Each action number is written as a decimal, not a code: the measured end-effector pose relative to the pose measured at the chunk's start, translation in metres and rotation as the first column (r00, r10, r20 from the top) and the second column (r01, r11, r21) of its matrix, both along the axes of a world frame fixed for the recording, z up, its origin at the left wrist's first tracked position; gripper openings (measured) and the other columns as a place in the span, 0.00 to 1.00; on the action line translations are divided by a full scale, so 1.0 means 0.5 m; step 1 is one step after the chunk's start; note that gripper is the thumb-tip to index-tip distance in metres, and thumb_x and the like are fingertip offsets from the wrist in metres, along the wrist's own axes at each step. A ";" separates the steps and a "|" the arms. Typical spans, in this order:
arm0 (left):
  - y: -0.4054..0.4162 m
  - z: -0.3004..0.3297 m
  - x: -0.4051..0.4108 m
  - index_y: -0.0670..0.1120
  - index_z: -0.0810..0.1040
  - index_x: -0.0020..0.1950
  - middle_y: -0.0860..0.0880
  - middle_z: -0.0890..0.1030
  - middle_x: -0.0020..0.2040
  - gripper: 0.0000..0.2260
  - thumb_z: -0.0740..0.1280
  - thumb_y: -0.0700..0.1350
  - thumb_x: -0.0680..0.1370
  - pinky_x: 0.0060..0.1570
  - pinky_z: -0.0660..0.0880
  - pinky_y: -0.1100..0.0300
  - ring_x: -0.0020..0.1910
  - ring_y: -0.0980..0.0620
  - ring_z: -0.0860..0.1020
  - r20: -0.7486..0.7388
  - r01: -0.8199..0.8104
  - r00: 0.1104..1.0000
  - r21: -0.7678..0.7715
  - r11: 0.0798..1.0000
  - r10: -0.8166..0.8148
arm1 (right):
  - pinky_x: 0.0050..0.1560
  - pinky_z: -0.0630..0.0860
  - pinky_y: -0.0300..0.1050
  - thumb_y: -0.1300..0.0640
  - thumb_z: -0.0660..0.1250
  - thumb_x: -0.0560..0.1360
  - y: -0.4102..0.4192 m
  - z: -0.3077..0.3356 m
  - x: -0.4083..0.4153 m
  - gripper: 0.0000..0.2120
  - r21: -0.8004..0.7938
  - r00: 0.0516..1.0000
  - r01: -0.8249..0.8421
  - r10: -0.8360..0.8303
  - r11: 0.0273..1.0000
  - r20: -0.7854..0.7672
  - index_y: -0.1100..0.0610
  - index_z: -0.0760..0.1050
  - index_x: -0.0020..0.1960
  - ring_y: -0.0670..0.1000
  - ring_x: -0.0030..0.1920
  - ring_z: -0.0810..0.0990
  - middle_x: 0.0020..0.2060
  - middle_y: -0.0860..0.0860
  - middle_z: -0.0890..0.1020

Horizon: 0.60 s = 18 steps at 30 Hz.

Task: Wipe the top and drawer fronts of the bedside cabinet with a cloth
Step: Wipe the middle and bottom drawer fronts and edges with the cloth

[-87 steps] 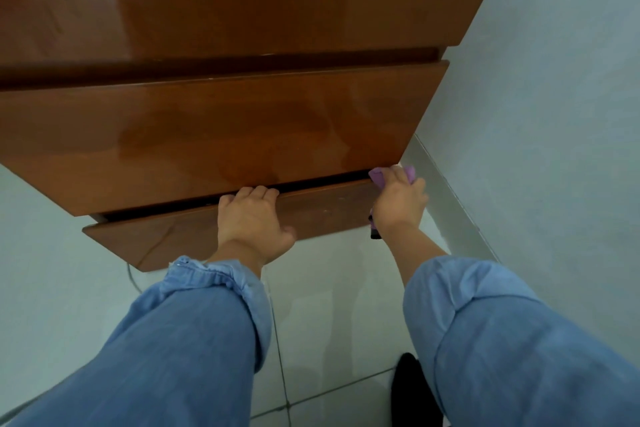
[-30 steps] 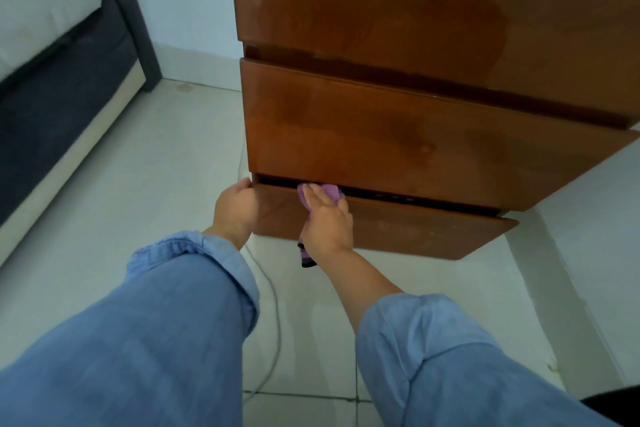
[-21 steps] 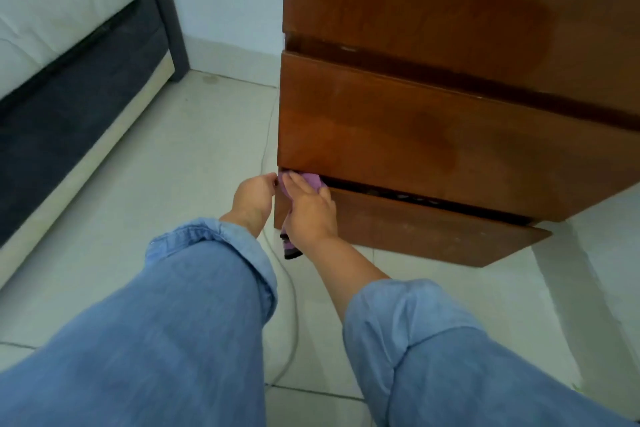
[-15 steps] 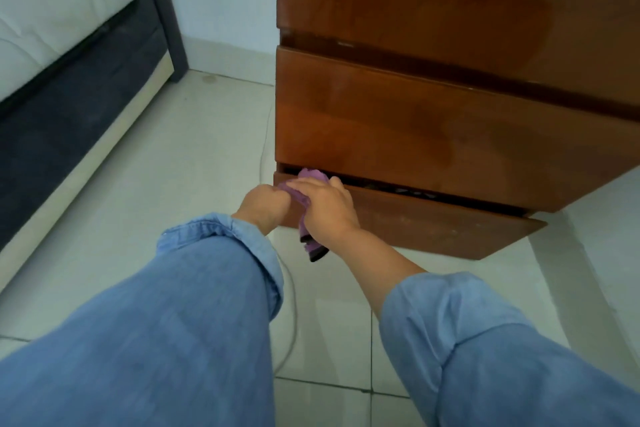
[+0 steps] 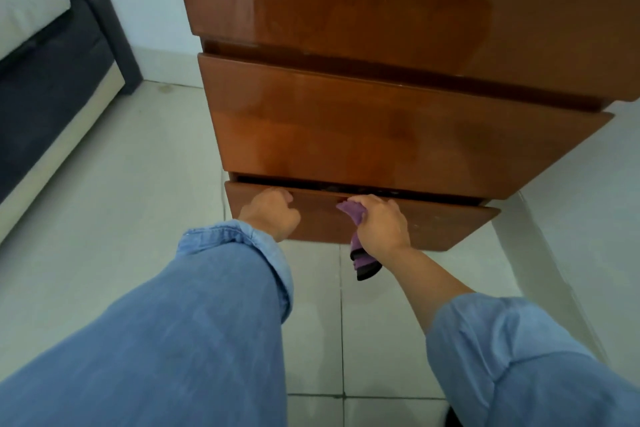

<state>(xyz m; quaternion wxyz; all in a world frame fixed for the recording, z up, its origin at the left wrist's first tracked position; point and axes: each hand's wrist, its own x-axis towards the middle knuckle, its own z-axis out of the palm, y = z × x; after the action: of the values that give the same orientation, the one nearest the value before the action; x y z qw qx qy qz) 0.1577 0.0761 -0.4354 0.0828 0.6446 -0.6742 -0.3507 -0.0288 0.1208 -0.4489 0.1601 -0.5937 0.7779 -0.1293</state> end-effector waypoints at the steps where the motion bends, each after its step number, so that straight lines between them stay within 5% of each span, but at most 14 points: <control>1: -0.003 -0.003 -0.001 0.48 0.75 0.63 0.47 0.76 0.65 0.18 0.62 0.42 0.74 0.65 0.69 0.51 0.63 0.44 0.73 0.007 -0.002 1.000 -0.009 1.000 0.002 | 0.58 0.71 0.50 0.64 0.59 0.77 -0.001 -0.006 0.002 0.20 -0.030 1.000 0.003 -0.003 1.000 0.001 0.46 0.73 0.63 0.55 0.63 0.68 0.61 0.46 0.77; 13: -0.012 -0.004 0.002 0.49 0.65 0.72 0.50 0.67 0.71 0.26 0.62 0.43 0.74 0.68 0.62 0.51 0.69 0.48 0.67 0.216 0.231 0.953 -0.074 0.970 -0.210 | 0.54 0.71 0.52 0.70 0.63 0.69 -0.016 -0.026 0.000 0.26 -0.116 0.996 -0.048 0.038 0.992 -0.083 0.50 0.74 0.62 0.55 0.56 0.69 0.56 0.48 0.78; 18: -0.015 -0.022 0.060 0.47 0.72 0.67 0.46 0.74 0.67 0.19 0.59 0.42 0.77 0.64 0.69 0.52 0.64 0.43 0.73 0.049 -0.039 0.998 0.028 0.999 0.037 | 0.44 0.68 0.47 0.72 0.66 0.65 0.009 -0.058 0.014 0.30 -0.256 0.906 -0.375 0.295 0.891 -0.303 0.49 0.74 0.63 0.56 0.53 0.73 0.60 0.47 0.77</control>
<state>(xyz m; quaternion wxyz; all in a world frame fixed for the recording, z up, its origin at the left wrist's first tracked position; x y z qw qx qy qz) 0.1875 0.0687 -0.4464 0.0638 0.6669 -0.6585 -0.3429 -0.0216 0.1254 -0.4779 -0.0162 -0.7491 0.6469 -0.1419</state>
